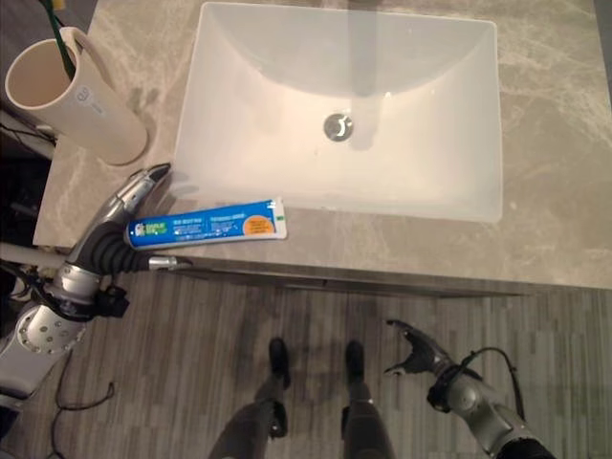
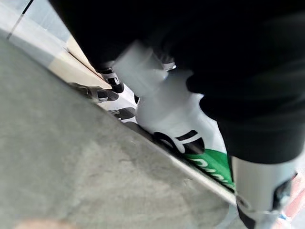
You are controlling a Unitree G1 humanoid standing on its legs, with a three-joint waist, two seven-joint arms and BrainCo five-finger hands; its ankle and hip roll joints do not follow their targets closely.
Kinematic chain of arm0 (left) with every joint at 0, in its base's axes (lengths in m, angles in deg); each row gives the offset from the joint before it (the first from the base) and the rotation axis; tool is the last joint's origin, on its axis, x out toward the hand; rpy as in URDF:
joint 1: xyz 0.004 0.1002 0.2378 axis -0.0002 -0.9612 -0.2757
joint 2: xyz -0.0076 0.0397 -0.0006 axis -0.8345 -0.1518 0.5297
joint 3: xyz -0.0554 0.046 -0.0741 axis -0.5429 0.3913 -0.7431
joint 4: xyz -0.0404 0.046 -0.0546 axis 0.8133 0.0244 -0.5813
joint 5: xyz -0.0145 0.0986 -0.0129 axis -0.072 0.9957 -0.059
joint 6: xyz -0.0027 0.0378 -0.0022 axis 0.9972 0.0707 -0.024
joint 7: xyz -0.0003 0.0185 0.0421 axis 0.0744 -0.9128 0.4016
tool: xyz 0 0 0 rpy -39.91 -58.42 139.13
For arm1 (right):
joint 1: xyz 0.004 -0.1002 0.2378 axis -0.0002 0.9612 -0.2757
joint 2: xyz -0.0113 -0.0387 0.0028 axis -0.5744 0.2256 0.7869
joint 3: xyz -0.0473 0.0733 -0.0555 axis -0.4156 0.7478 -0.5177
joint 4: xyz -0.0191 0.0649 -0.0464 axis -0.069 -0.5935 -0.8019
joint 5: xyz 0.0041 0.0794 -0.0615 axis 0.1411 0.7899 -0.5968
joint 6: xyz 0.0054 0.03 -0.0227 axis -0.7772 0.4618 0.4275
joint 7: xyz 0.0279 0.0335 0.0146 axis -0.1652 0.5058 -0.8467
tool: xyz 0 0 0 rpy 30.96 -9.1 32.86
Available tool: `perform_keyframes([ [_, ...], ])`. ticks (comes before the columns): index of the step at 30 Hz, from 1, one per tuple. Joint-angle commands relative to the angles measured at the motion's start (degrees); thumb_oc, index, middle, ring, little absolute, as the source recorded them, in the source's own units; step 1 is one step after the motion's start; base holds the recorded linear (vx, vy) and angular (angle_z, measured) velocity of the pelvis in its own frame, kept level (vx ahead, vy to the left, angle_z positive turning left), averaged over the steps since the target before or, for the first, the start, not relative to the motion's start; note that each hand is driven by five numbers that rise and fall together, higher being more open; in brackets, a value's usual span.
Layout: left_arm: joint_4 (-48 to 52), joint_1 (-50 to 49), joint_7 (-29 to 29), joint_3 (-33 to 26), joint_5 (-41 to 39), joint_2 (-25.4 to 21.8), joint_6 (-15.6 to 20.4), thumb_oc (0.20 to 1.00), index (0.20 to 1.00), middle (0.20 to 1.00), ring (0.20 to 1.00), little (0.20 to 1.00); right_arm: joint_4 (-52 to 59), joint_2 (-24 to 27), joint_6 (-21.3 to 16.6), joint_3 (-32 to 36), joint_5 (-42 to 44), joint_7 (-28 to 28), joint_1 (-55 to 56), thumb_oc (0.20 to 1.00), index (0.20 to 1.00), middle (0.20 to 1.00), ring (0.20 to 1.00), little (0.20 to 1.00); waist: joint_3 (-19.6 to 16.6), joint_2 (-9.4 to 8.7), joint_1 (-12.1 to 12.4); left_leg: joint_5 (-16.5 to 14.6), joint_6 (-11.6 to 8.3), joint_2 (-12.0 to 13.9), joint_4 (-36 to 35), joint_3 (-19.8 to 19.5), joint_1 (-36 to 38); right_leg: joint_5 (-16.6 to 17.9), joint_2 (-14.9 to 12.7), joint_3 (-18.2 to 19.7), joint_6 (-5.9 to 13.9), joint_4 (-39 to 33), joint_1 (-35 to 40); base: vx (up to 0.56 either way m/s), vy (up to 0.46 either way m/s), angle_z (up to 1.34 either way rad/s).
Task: Put brush and paste in cup on sink, flatten towel.
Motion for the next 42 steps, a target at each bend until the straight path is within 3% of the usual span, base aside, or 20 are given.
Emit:
perform_keyframes([
  [1,-4.2,-0.3,-0.3,1.2,0.9,-0.2,-1.8,1.000,1.000,1.000,1.000,1.000,1.3,-0.6,-0.8,-0.4,-1.6,0.8,0.0,1.000,1.000,1.000,1.000,1.000,0.5,-3.11,-0.4,-3.5,-3.00,0.2,0.4,-1.8,3.0,6.2,-5.8,1.1,5.48,-0.1,-2.4,0.00,-0.001,-0.03],
  [3,-4.4,-0.5,-0.4,1.2,1.5,-0.6,-1.9,0.884,0.884,0.884,0.884,0.884,1.6,-0.2,-0.9,0.0,-1.5,0.9,0.2,1.000,1.000,1.000,1.000,1.000,0.7,-3.00,-0.5,-3.4,-3.04,0.3,0.4,-1.7,2.9,6.0,-5.8,1.0,5.43,-0.1,-2.5,0.00,0.006,-0.06],
  [5,-4.3,-0.5,-0.4,1.2,1.5,-0.6,-1.9,0.884,0.884,0.884,0.884,0.884,1.6,-0.1,-0.9,0.1,-1.5,0.9,0.2,1.000,1.000,1.000,1.000,1.000,0.7,-2.97,-0.4,-3.4,-3.05,0.3,0.4,-1.7,2.8,6.0,-5.8,1.0,5.41,-0.1,-2.5,0.00,0.002,-0.07],
  [11,-4.9,-0.2,-0.3,1.6,1.9,-0.4,-2.1,0.768,0.768,0.768,0.768,0.768,2.0,-0.2,-1.0,0.2,-1.3,1.0,0.2,1.000,1.000,1.000,1.000,1.000,0.7,-2.79,-0.5,-3.4,-3.10,0.4,0.4,-1.9,2.7,5.8,-5.7,1.0,5.38,-0.1,-2.7,0.00,0.001,-0.02],
  [16,-5.4,0.2,-0.2,2.0,2.6,-0.7,-2.4,0.765,0.765,0.765,0.765,0.765,2.3,0.2,-0.9,0.4,-1.5,1.2,0.2,1.000,1.000,1.000,1.000,1.000,0.6,-2.78,-0.5,-3.3,-3.15,0.4,0.4,-1.9,2.5,5.8,-5.8,0.8,5.39,-0.1,-2.8,0.00,0.000,0.00],
  [18,-5.4,0.2,-0.8,2.5,2.8,-1.2,-2.4,0.790,0.790,0.790,0.790,0.790,2.2,0.4,-1.1,0.2,-1.5,1.1,0.3,1.000,1.000,1.000,1.000,1.000,0.7,-2.75,-0.5,-3.2,-3.18,0.5,0.4,-1.9,2.4,5.7,-5.8,0.7,5.38,-0.1,-2.9,0.00,0.000,0.00],
  [19,-5.3,0.1,-1.2,2.6,2.7,-1.5,-2.5,0.887,0.887,0.887,0.887,0.887,2.3,0.6,-1.0,0.3,-1.5,1.0,0.3,1.000,1.000,1.000,1.000,1.000,0.7,-2.74,-0.6,-3.2,-3.18,0.4,0.4,-1.9,2.3,5.7,-5.8,0.8,5.38,-0.1,-2.9,0.00,0.000,0.00],
  [20,-5.1,0.1,-1.5,2.5,2.9,-1.9,-2.5,0.878,0.878,0.878,0.878,0.878,2.6,0.8,-1.0,0.3,-1.6,0.8,0.4,1.000,1.000,1.000,1.000,1.000,0.7,-2.73,-0.5,-3.2,-3.18,0.5,0.4,-1.9,2.3,5.7,-5.8,0.8,5.36,-0.1,-2.9,0.00,0.000,0.00],
  [21,-5.0,0.0,-1.8,2.7,2.7,-2.2,-2.6,0.827,0.827,0.827,0.827,0.827,2.7,0.9,-1.0,0.3,-1.7,0.8,0.4,1.000,1.000,1.000,1.000,1.000,0.6,-2.68,-0.6,-3.2,-3.19,0.5,0.4,-2.0,2.3,5.7,-5.8,0.8,5.35,-0.1,-2.9,0.00,0.000,0.00],
  [22,-4.7,-0.2,-2.2,2.7,2.5,-2.4,-2.6,0.671,0.671,0.671,0.671,0.671,3.2,1.2,-1.0,0.5,-1.8,0.8,0.5,1.000,1.000,1.000,1.000,1.000,0.6,-2.64,-0.6,-3.2,-3.20,0.5,0.4,-2.0,2.3,5.7,-5.8,0.8,5.33,-0.1,-3.0,0.00,0.000,0.00],
  [23,-4.7,-0.2,-2.5,2.7,2.9,-2.7,-2.8,0.573,0.573,0.573,0.573,0.573,3.4,1.4,-1.0,0.6,-1.8,0.7,0.6,1.000,1.000,1.000,1.000,1.000,0.5,-2.58,-0.6,-3.2,-3.23,0.5,0.4,-2.0,2.3,5.6,-5.7,0.7,5.30,-0.1,-2.9,0.00,0.000,0.00],
  [29,-4.7,0.2,-2.9,3.0,3.5,-3.5,-3.0,0.564,0.564,0.564,0.564,0.564,3.8,1.6,-1.0,0.9,-1.9,0.9,0.6,1.000,1.000,1.000,1.000,1.000,0.6,-2.31,-0.6,-3.2,-3.31,0.5,0.4,-2.0,2.4,5.5,-5.7,0.6,5.24,-0.1,-2.8,0.00,0.000,0.00],
  [40,-4.7,1.1,-3.4,3.1,5.9,-5.8,-3.3,0.451,0.451,0.451,0.451,0.451,6.3,2.5,-1.5,1.6,-1.5,0.5,1.3,1.000,1.000,1.000,1.000,1.000,0.8,-2.11,-0.7,-3.1,-3.45,0.7,0.4,-1.9,2.5,5.6,-5.6,0.9,5.21,-0.1,-3.0,0.00,0.000,0.00],
  [41,-4.7,1.4,-3.5,3.5,7.2,-6.7,-3.1,0.435,0.435,0.435,0.435,0.435,6.0,2.6,-1.5,1.4,-1.5,0.6,1.2,1.000,1.000,1.000,1.000,1.000,0.8,-2.00,-0.8,-3.2,-3.46,0.8,0.4,-1.9,2.5,5.6,-5.6,0.9,5.21,-0.1,-2.9,0.00,0.000,0.00],
  [42,-3.9,2.0,-3.8,3.8,10.4,-9.0,-2.8,0.291,0.291,0.291,0.291,0.291,6.5,2.9,-1.7,1.7,-1.6,0.6,1.5,1.000,1.000,1.000,1.000,1.000,0.7,-1.79,-0.9,-3.2,-3.48,0.8,0.4,-1.9,2.7,5.5,-5.6,1.0,5.23,-0.1,-2.9,0.00,0.000,0.00],
])
